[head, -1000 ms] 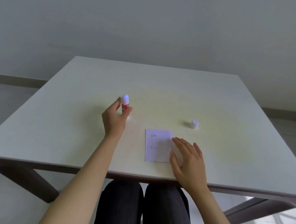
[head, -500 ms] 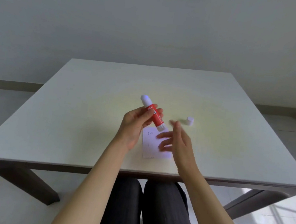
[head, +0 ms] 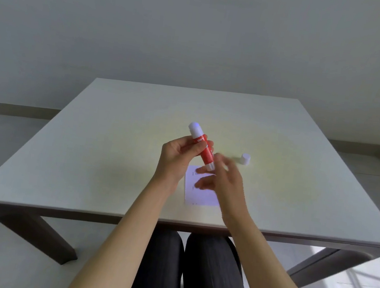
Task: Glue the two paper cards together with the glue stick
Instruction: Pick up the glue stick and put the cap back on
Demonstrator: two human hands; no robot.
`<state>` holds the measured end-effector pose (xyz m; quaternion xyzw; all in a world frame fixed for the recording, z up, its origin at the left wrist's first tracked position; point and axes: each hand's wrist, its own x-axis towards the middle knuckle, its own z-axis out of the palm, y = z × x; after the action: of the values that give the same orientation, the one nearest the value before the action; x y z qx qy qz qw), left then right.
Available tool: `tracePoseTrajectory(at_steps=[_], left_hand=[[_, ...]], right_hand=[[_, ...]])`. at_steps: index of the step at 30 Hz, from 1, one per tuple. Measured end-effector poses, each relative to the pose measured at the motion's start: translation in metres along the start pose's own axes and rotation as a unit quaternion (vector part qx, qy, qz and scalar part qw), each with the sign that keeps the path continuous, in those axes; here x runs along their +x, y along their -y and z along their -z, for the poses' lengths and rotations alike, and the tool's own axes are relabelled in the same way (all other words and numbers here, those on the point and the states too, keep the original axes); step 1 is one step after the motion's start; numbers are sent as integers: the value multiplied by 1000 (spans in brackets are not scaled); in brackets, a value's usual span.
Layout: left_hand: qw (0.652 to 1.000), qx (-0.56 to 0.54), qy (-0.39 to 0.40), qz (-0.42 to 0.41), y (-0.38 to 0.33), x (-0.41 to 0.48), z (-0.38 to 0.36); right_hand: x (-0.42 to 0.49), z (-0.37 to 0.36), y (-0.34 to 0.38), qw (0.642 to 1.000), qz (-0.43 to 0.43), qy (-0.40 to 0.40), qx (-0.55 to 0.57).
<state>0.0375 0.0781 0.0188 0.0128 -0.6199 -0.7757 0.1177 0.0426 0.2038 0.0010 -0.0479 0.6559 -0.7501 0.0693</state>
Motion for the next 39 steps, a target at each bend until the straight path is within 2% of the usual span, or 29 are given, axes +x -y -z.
tracePoseTrajectory(at_steps=[2, 4, 6, 8, 10, 11, 12, 13, 15, 16, 17, 18, 19, 20, 22, 23, 24, 26, 27, 28, 30, 31, 32, 33, 34, 36, 37, 38, 39], left_hand=[[1000, 10, -1, 4, -1, 0, 3], [1000, 18, -6, 2, -4, 0, 3], [999, 32, -28, -4, -6, 0, 3], [997, 53, -61, -1, -5, 1, 2], [995, 56, -85, 13, -3, 0, -1], [994, 55, -93, 17, -2, 0, -2], [993, 58, -98, 18, -1, 0, -2], [993, 62, -100, 17, -1, 0, -1], [993, 64, -100, 17, -2, 0, 1], [993, 62, -99, 18, -2, 0, 2], [994, 58, -95, 18, -3, 0, 3], [994, 53, -89, 18, -5, 0, 4], [995, 49, -85, 17, -6, -1, 3], [995, 49, -86, 15, -7, 0, 2], [993, 64, -103, 14, -7, 2, 0], [991, 74, -112, 17, -6, 3, -1], [990, 77, -120, 23, -5, 3, -3], [988, 70, -132, 34, -2, 2, -7], [988, 70, -136, 35, -1, 1, -8], [987, 74, -140, 34, -1, 2, -8], [986, 84, -142, 33, -1, 2, -6], [985, 88, -142, 34, -1, 2, -5], [985, 90, -141, 37, -2, 1, -4], [986, 86, -139, 39, -3, 1, -3], [987, 79, -135, 41, -3, 0, -2], [987, 73, -136, 44, -4, 1, -3], [986, 74, -139, 46, -4, 1, -4], [986, 74, -143, 50, -4, 1, -5], [985, 72, -147, 52, -3, 0, -6]], right_hand=[[4, 6, 9, 964, -165, 125, 168], [6, 10, 8, 946, -184, 158, 215], [6, 7, 2, 966, -97, 127, 204], [5, 1, -9, 996, 87, 25, 15], [6, -3, -21, 945, 221, -90, -224], [6, -5, -24, 922, 251, -109, -273], [6, -7, -26, 920, 252, -110, -280], [6, -7, -24, 940, 217, -98, -245], [7, -5, -8, 998, 33, -10, -54], [9, -2, -2, 992, -77, 70, 77], [10, 2, 3, 962, -160, 130, 178], [11, 5, 5, 936, -201, 162, 239], [10, 6, 5, 927, -207, 173, 261], [10, 7, 5, 929, -190, 171, 267], [9, 3, -1, 969, -64, 128, 203], [7, 0, -5, 991, 22, 81, 102], [7, -2, -11, 993, 111, 4, -41], [9, -4, -22, 929, 228, -102, -272], [8, -6, -24, 914, 244, -113, -305], [7, -6, -24, 926, 223, -103, -288], [8, -5, -12, 993, 63, -24, -94], [9, -3, -4, 997, -49, 43, 35], [10, 1, 1, 977, -136, 99, 134], [11, 3, 3, 955, -182, 136, 192], [10, 5, 4, 947, -188, 153, 209], [7, 2, 2, 976, -95, 109, 164], [5, 0, -1, 995, -7, 62, 76], [4, -1, -5, 995, 79, 5, -58], [4, -2, -9, 971, 142, -38, -190]])
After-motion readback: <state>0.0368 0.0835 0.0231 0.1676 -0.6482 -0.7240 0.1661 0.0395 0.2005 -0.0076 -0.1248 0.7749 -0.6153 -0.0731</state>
